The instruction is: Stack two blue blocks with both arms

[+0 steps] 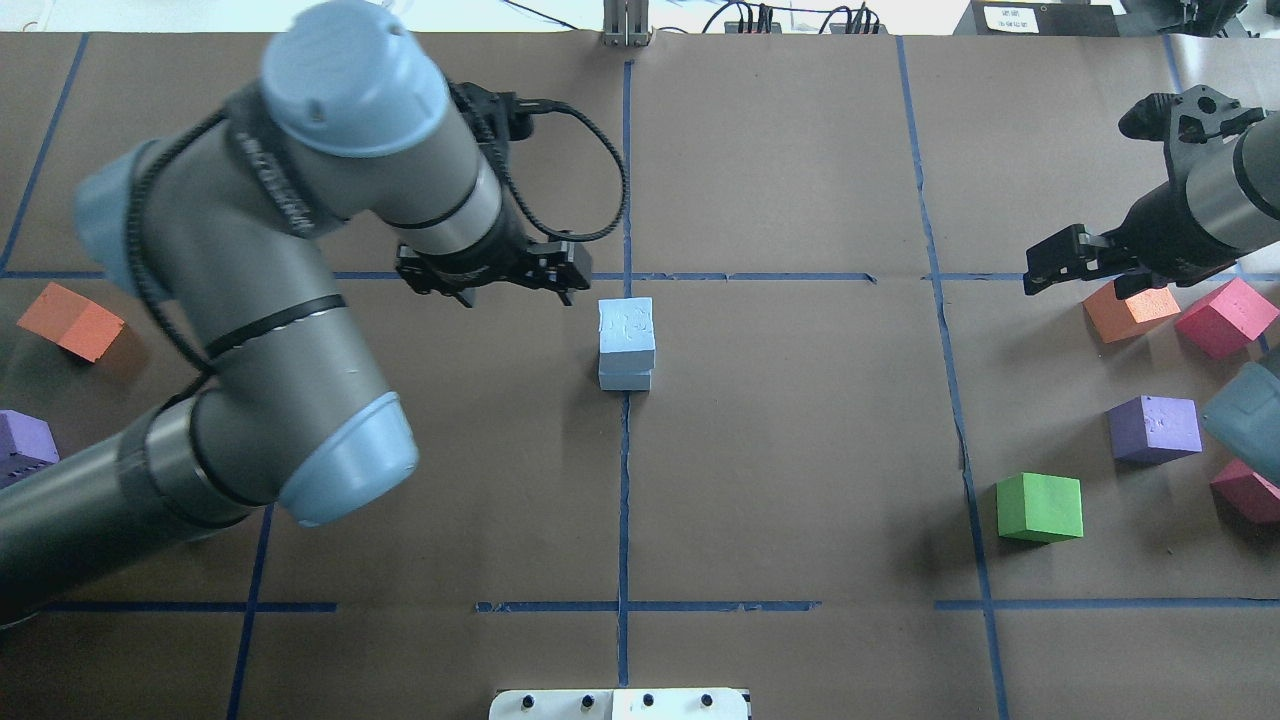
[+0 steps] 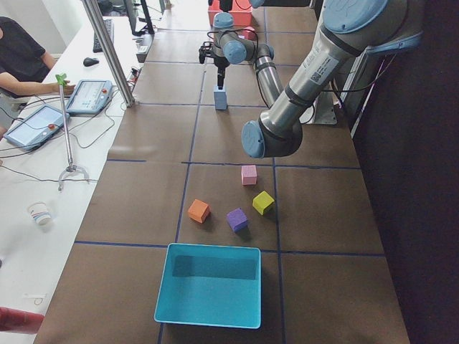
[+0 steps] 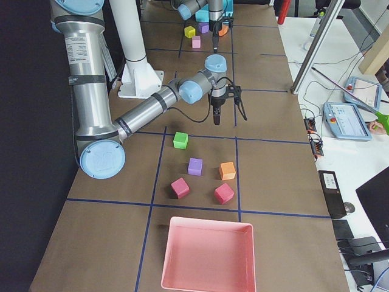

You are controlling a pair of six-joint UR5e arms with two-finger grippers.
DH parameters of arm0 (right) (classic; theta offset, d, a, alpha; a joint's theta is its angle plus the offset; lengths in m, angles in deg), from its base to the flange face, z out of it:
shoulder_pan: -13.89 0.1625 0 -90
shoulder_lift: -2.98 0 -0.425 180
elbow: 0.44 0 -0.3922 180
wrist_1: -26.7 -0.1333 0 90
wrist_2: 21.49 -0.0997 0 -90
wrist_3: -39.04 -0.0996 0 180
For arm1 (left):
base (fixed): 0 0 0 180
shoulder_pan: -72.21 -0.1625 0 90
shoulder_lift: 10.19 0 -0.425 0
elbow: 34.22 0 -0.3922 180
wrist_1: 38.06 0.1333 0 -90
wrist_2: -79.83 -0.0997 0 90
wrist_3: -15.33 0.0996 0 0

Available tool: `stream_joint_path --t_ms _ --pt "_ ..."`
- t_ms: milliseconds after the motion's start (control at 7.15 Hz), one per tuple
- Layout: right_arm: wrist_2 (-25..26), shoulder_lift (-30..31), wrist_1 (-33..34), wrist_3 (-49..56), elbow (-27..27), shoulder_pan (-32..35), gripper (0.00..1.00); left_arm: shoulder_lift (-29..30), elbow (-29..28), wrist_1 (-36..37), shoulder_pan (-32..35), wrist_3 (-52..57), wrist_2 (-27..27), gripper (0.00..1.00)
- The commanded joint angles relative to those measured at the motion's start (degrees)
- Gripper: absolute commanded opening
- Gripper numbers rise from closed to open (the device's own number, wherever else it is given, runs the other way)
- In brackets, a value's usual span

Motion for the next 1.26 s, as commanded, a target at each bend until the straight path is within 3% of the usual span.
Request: stream_joint_path --t_ms 0,280,559,839,1119 --pt "-5.5 2.1 0.8 9.5 -0.4 7.3 1.0 -14.3 8.0 0.1 11.0 16.5 10.3 1.0" --pt "-12.3 5.8 2.0 24.8 -3.8 19.3 1.0 -29.1 10.0 -0.5 21.7 40.7 13.6 1.0" --pt "-13.1 9.0 10.4 42.9 -4.7 25.5 1.0 -38.6 7.2 -0.6 32.9 60.8 15.7 1.0" --pt "-12.7 9.6 13.9 49.1 -6.6 27.3 1.0 -38.9 -8.1 -1.0 49.4 78.1 27.7 1.0" --pt "-12.8 10.1 14.0 49.4 -6.8 27.5 1.0 -39.6 -10.1 -1.2 49.7 76.3 27.7 1.0"
